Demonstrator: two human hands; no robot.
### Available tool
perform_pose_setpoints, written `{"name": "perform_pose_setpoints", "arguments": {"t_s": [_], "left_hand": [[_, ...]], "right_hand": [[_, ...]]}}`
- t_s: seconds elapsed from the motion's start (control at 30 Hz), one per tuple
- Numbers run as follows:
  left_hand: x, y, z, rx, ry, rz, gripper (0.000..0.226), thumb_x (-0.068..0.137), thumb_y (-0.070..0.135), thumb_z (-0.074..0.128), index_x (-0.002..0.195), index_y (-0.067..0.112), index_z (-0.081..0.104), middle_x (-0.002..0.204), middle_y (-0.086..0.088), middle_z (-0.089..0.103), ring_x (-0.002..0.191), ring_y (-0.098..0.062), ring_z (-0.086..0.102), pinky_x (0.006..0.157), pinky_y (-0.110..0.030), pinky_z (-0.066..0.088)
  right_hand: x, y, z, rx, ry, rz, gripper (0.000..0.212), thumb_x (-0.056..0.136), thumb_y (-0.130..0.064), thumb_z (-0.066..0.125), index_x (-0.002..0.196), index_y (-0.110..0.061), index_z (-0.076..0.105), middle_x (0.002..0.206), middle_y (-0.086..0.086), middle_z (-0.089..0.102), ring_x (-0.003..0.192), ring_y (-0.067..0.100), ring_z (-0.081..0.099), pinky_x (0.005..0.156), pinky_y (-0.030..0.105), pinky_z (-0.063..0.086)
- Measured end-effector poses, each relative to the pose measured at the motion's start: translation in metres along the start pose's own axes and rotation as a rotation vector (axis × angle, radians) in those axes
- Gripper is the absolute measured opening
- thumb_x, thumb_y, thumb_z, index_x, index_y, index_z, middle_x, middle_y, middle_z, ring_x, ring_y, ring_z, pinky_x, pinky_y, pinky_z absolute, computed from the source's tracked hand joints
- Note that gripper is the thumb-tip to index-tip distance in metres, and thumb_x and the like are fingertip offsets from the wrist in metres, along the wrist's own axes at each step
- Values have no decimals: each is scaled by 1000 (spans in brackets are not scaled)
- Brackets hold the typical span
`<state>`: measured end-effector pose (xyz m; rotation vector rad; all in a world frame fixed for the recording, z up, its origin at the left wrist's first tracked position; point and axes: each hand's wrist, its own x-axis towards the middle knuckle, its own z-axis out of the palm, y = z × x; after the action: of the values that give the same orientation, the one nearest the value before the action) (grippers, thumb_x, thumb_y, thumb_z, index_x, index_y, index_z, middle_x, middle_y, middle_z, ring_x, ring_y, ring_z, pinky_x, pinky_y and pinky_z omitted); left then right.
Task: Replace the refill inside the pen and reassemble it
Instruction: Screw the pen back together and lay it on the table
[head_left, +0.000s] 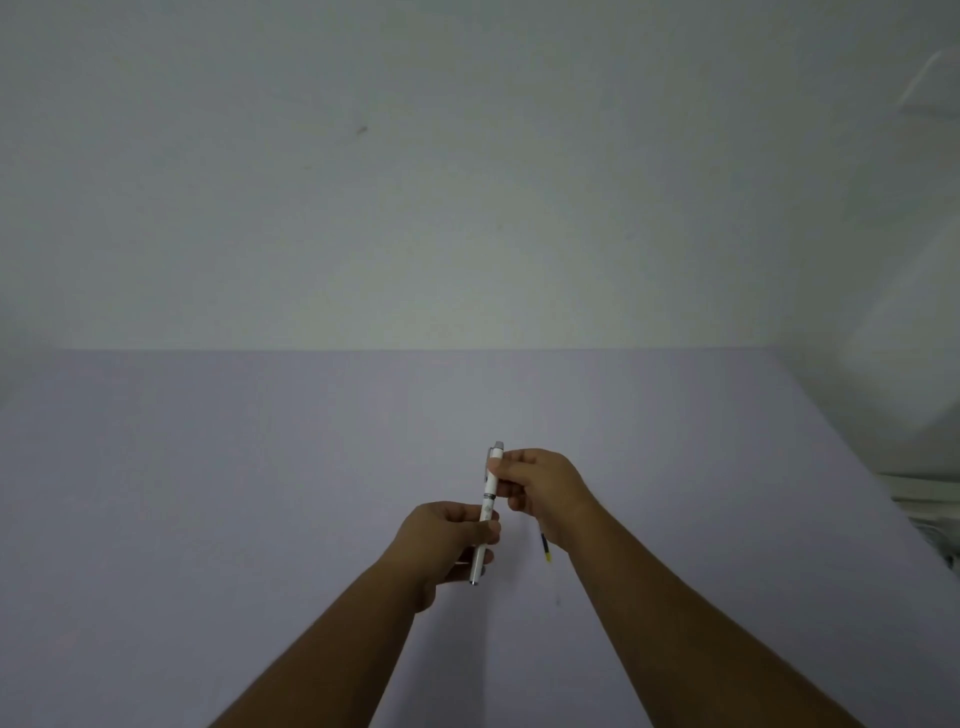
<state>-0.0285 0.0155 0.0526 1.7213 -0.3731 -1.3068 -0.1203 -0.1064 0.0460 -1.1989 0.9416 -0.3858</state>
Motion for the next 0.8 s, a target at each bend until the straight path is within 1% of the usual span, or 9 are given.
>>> {"name": "perform_pose_setpoints", "arguments": {"t_s": [0.17, 0.4, 0.5, 0.7, 0.8], "left_hand": [[-6, -1, 1, 5, 13, 30, 6, 78, 5, 71, 83, 7, 73, 72, -11, 71, 56, -18, 66, 49, -24, 56], [-10, -1, -2, -38, -36, 26, 9, 81, 2, 67, 82, 9, 74, 74, -11, 73, 58, -19, 67, 52, -25, 56], [-9, 0, -1, -39, -30, 27, 9, 82, 3, 66, 84, 9, 73, 74, -11, 73, 58, -19, 67, 52, -25, 57], [-3, -5, 0, -58, -19, 26, 10, 82, 2, 66, 81, 9, 73, 70, -9, 72, 56, -18, 67, 50, -24, 56], [4, -9, 1, -89, -29, -7, 8, 82, 4, 67, 84, 9, 73, 73, -10, 72, 57, -19, 67, 52, -25, 57]], "right_hand": [[-9, 2, 0, -9, -35, 5, 8, 80, -16, 69, 75, -11, 72, 72, 5, 71, 67, 15, 60, 57, 22, 48], [-13, -1, -2, 11, -78, -3, 10, 83, -12, 66, 75, -9, 70, 71, 5, 70, 64, 13, 62, 54, 19, 50], [-12, 0, 0, 12, -63, -6, 10, 83, -13, 66, 76, -9, 70, 71, 6, 70, 65, 15, 61, 55, 20, 50], [-7, 5, 1, 1, -24, 13, 9, 83, -15, 67, 76, -11, 71, 74, 7, 70, 66, 16, 60, 56, 22, 49], [-3, 11, -1, -32, 25, 18, 15, 83, -26, 67, 81, -12, 71, 75, 5, 70, 70, 17, 62, 61, 25, 51]]}}
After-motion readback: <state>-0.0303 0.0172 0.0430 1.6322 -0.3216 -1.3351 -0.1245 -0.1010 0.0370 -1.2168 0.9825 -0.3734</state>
